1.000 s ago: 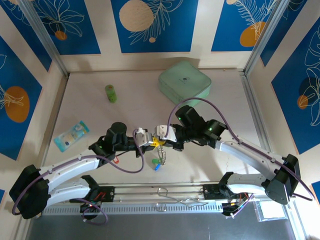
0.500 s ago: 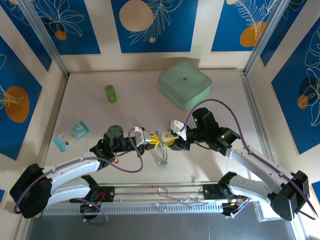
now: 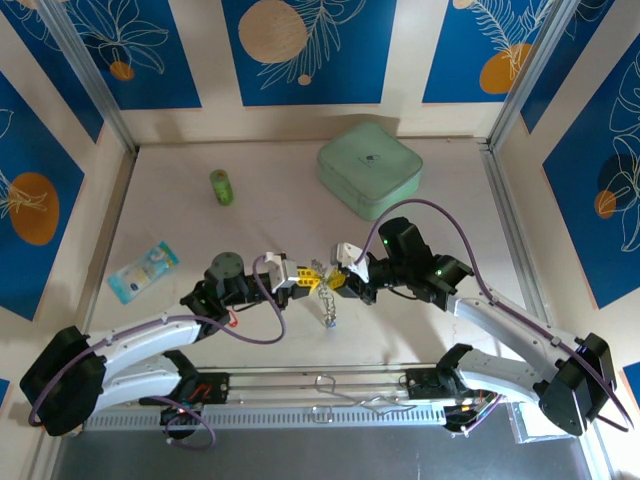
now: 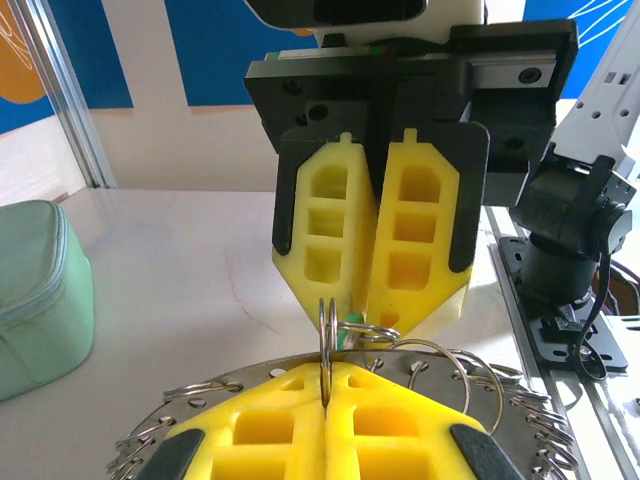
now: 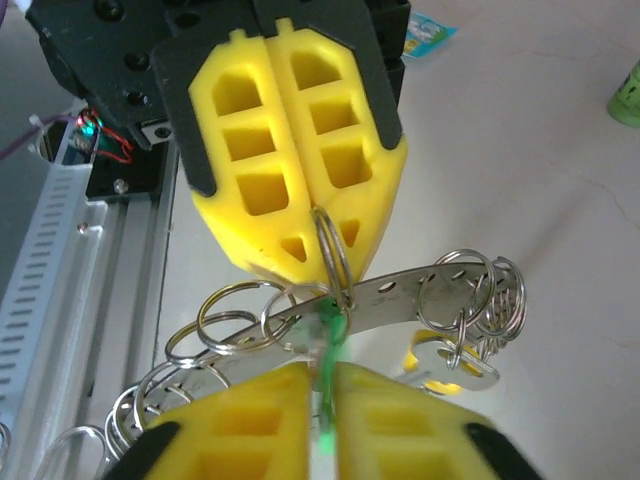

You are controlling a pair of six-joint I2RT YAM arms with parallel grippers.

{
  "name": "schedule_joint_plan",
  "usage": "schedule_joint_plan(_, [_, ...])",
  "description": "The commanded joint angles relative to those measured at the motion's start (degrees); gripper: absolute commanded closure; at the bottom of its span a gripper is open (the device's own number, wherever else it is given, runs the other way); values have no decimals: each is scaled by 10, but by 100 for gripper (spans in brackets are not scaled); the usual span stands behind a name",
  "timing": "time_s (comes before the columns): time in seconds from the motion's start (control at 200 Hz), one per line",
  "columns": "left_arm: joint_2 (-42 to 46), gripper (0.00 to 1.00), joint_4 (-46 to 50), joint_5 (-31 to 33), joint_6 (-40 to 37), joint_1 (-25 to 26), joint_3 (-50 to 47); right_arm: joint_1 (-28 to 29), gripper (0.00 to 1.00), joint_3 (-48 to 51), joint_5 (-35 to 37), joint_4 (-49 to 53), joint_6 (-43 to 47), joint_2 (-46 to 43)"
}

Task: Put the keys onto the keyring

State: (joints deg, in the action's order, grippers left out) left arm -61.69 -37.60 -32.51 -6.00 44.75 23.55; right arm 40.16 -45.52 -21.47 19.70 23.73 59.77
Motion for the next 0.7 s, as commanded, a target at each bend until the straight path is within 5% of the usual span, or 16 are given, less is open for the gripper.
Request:
schedule_joint_plan(0.0, [3,100,-53,-20,12,3,-3,0,94,-10,-13,-1,4,12])
schedule_joint_plan(0.255, [11,100,-40,-7,-7,3,2,5,98,-12,-2,13,8,28])
schedule_joint_plan(0.455, [12,100,-7,-4,-32,5,8,-11,72,-12,-7,27,14,-17])
schedule_joint_plan(0.695, [1,100,-1,-25,-48,8,14,-27,70,-15,-59,6,-1,-39])
